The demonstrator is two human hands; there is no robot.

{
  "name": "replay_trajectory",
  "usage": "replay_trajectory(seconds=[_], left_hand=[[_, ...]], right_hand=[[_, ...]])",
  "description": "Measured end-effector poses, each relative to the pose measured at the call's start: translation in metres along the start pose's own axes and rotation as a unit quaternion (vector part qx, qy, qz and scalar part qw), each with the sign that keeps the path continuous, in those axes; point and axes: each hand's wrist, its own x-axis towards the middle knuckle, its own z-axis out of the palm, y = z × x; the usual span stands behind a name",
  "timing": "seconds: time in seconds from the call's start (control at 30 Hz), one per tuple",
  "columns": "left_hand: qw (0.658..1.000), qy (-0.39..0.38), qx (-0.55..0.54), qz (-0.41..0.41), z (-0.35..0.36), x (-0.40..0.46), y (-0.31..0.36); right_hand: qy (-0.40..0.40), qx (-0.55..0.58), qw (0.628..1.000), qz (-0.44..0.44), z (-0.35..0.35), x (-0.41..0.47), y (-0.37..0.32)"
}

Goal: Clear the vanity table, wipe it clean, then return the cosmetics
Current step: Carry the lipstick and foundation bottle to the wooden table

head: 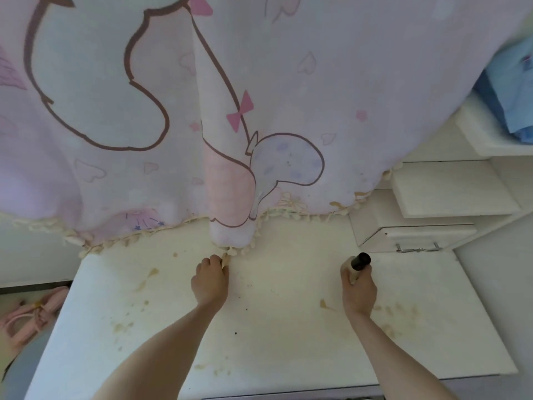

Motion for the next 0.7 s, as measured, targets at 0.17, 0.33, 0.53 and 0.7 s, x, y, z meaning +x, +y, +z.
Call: replay_trajectory(seconds=[0.17,0.33,0.53,0.7], left_hand=[[1.0,0.012,0.003,0.024,0.009,-0.023,0.004],[0.991,0.009,0.035,0.132,0.022,-0.059,0.003],[0.979,0.006,0.087,0.183,0.028,-0.06,0.027],[0.966,-0.021,0.116,0.229,0.034,-0.053,0.046]], right_hand=[[-0.012,-0.002,1.0,-0.024,0.002,0.0,-0.006],[-0.065,-0.009,0.997,-0.039,0.011,-0.008,-0.013],[-0.125,0.03,0.989,-0.067,0.019,-0.026,-0.012],[-0.146,0.055,0.985,-0.069,0.019,-0.025,-0.015]])
